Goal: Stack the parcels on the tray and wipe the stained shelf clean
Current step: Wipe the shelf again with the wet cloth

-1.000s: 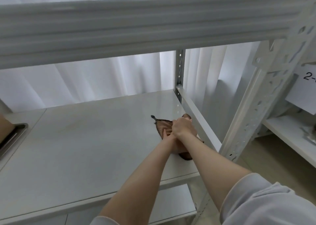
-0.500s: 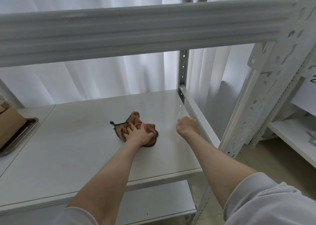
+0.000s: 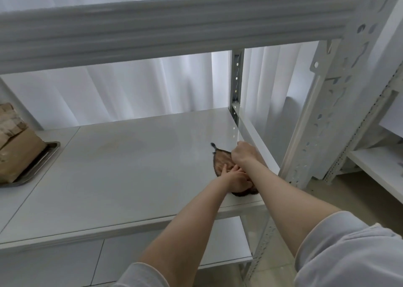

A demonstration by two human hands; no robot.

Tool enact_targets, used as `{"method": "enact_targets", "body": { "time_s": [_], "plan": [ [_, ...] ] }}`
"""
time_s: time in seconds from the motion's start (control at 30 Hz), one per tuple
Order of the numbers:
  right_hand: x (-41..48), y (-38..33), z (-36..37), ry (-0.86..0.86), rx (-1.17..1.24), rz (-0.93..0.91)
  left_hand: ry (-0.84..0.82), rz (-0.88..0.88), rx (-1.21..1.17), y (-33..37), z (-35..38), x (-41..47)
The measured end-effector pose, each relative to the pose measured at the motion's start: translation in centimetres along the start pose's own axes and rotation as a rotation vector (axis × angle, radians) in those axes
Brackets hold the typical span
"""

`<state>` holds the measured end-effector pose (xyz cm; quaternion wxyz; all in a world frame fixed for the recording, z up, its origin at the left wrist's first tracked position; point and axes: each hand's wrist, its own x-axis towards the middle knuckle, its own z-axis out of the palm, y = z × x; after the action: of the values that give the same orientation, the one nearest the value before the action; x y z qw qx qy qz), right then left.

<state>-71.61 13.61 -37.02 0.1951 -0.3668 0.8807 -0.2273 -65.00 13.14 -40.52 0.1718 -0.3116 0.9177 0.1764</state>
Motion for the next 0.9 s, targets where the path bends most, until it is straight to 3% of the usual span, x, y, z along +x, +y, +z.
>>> {"method": "enact_targets", "body": {
  "time_s": [0.2, 0.5, 0.9],
  "plan": [
    [-3.1, -2.0, 2.3, -0.125, -0.048, -0.086, 0.132, -0.062, 0.001, -3.6, 1.7, -2.8],
    [-7.8, -6.9, 6.8, -0.231, -0.15, -0.148, 0.177, -0.441, -0.216, -14.1, 3.7, -12.1],
    [-19.2, -17.8, 17.9, -0.366, -0.201, -0.357, 0.225, -0.791, -0.352, -29.4, 7.7, -28.0]
  ]
}}
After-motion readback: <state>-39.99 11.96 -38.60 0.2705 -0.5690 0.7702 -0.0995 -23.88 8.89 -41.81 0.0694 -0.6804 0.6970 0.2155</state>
